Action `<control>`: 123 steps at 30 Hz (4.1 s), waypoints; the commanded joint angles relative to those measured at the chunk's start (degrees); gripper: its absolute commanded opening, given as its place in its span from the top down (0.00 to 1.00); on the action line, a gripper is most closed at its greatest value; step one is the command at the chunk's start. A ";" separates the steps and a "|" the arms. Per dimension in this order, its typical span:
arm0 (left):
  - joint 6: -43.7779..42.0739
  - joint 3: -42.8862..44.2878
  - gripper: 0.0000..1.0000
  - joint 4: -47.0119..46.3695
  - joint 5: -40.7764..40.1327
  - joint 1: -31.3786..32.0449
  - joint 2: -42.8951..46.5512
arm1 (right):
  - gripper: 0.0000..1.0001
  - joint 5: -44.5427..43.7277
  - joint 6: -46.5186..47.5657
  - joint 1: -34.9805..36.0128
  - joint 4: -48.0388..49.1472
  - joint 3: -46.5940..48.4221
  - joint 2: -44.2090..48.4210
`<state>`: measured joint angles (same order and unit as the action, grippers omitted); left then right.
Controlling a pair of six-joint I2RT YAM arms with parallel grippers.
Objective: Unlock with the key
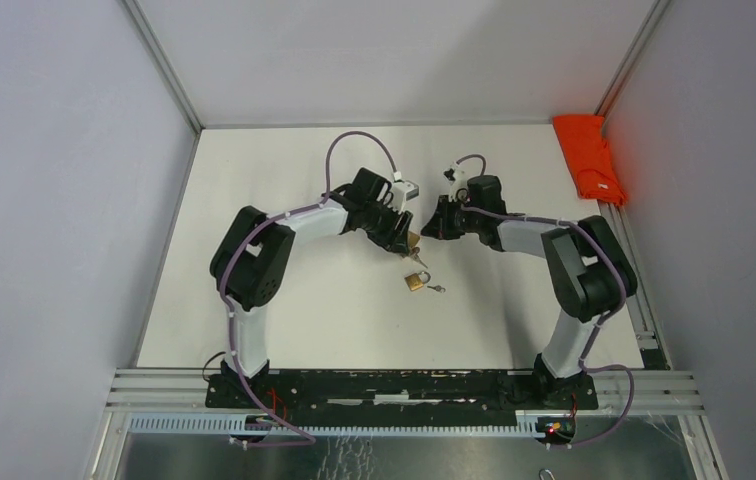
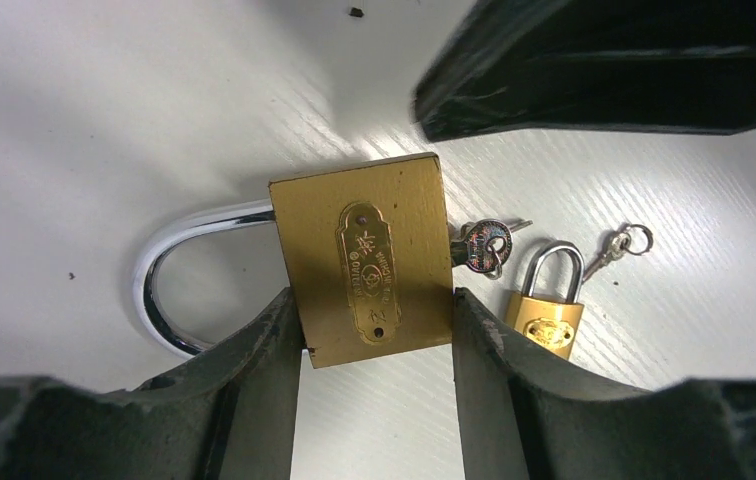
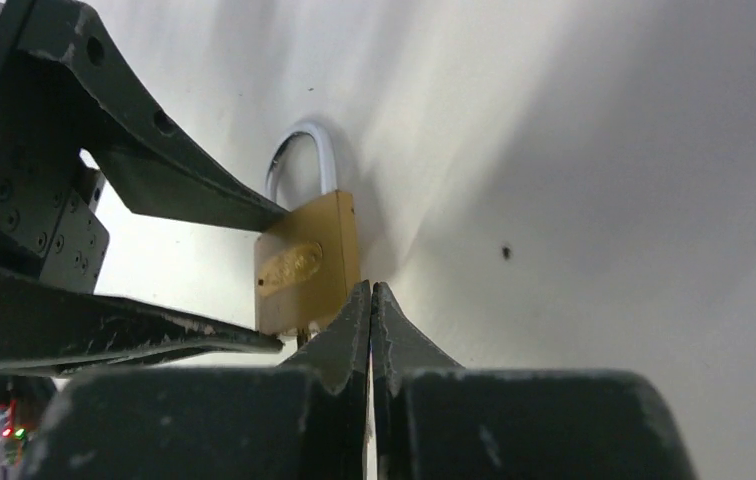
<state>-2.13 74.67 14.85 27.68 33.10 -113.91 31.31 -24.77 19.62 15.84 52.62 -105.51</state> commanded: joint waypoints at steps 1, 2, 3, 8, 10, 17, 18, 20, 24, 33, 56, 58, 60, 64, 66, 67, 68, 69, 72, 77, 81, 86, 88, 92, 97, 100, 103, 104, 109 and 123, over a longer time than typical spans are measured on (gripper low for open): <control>4.13 2.49 0.98 -0.23 -3.95 -0.30 -2.24 | 1.00 -11.39 8.86 0.54 -11.55 -0.64 7.51; 4.23 2.82 0.98 -0.07 -4.35 -0.34 -2.54 | 1.00 -12.41 10.46 0.82 -12.60 -1.08 8.52; 4.24 3.04 0.98 -0.01 -4.36 -0.32 -2.81 | 1.00 -13.51 11.57 1.22 -14.21 -1.05 9.31; 4.60 3.63 0.98 -0.48 -3.91 -0.32 -3.33 | 1.00 -14.04 14.91 4.07 -18.64 0.59 8.47; 4.59 3.81 0.98 -0.38 -3.79 -0.25 -3.35 | 1.00 -13.50 14.64 4.93 -18.82 1.37 7.28; 4.09 3.67 0.98 -0.09 -3.26 -0.32 -3.26 | 1.00 -11.54 13.13 6.45 -18.09 4.24 4.27; 4.07 3.66 0.98 -0.13 -3.03 -0.32 -3.19 | 1.00 -11.66 13.02 6.53 -18.40 5.07 3.90; 4.00 3.47 0.98 -0.11 -2.62 -0.28 -3.05 | 1.00 -11.90 13.07 6.73 -18.92 6.64 3.08; 3.88 3.24 0.98 0.12 -2.13 -0.29 -2.42 | 1.00 -12.27 13.26 6.90 -20.36 9.93 0.71; 4.21 3.19 0.98 -0.37 -2.03 -0.26 -2.37 | 1.00 -13.25 12.10 9.29 -21.18 12.27 -0.33; 3.80 2.85 0.98 -0.45 -2.02 -0.26 -2.58 | 1.00 -18.89 13.11 9.86 -22.35 5.44 5.35; 3.86 2.78 0.98 -0.51 -1.86 -0.32 -2.57 | 1.00 -18.20 12.68 10.06 -22.22 5.89 5.17; 4.01 2.76 0.98 -0.57 -1.88 -0.23 -2.63 | 1.00 -17.66 12.24 10.43 -22.05 6.75 4.76; 4.15 2.85 0.98 -0.54 -1.33 -0.32 -2.43 | 1.00 -17.57 11.98 11.09 -22.58 9.20 3.39; 4.15 2.85 0.98 -0.55 -0.90 -0.32 -2.25 | 1.00 -17.55 11.92 11.23 -22.76 10.43 2.43; 4.22 2.85 0.98 -0.55 -0.57 -0.31 -2.17 | 1.00 -17.52 11.86 11.31 -22.90 11.16 1.98; 4.24 2.85 0.98 -0.53 -0.06 -0.21 -2.06 | 1.00 -17.28 11.82 11.31 -22.91 11.80 1.34; 4.35 2.85 0.98 -0.59 0.26 -0.23 -2.00 | 1.00 -17.05 11.79 11.28 -23.01 12.47 0.71; 4.49 2.63 0.98 -1.01 1.19 0.03 -1.79 | 1.00 -16.25 11.42 11.40 -22.88 13.95 -0.67; 5.55 1.83 0.98 -3.09 4.91 0.06 -1.68 | 1.00 -15.71 11.14 11.67 -22.28 14.66 -2.12; 7.69 0.56 0.98 -6.45 8.53 -0.01 -1.34 | 1.00 -16.09 11.48 11.67 -22.61 16.27 -3.53; 8.02 0.83 0.98 -5.36 5.26 0.01 -1.82 | 1.00 -17.87 11.35 11.51 -23.21 14.98 -1.95; 8.10 0.38 0.98 -5.38 3.88 -0.05 -1.74 | 0.98 -20.81 11.36 10.94 -23.82 12.63 0.05; 8.49 -0.88 0.98 -6.52 2.32 -0.11 -1.13 | 0.92 -20.51 9.62 7.43 -19.86 4.38 5.73; 9.15 -2.48 0.98 -8.89 1.63 -0.09 -0.68 | 0.92 -9.37 1.55 2.14 -2.27 -10.40 14.50; 9.18 -2.75 0.98 -9.09 0.46 -0.14 -0.54 | 0.88 -4.61 -2.98 1.24 7.55 -15.67 16.77; 9.47 -3.33 0.98 -9.65 -0.99 -0.12 -0.13 | 0.83 -0.63 -10.63 0.61 20.31 -19.88 16.24; 9.67 -3.57 0.98 -10.02 -1.16 -0.14 0.06 | 0.83 1.18 -13.09 0.37 24.20 -20.57 15.42; 10.24 -4.54 0.98 -11.17 -1.67 -0.15 0.83 | 0.81 3.85 -24.42 0.17 41.18 -22.06 9.89; 10.31 -4.69 0.98 -11.48 -1.05 -0.03 2.52 | 0.77 -2.52 -18.79 -0.12 32.10 -16.55 5.84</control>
<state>5.45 70.85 2.83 25.63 32.77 -113.93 30.89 -47.24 19.75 50.52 32.29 -99.29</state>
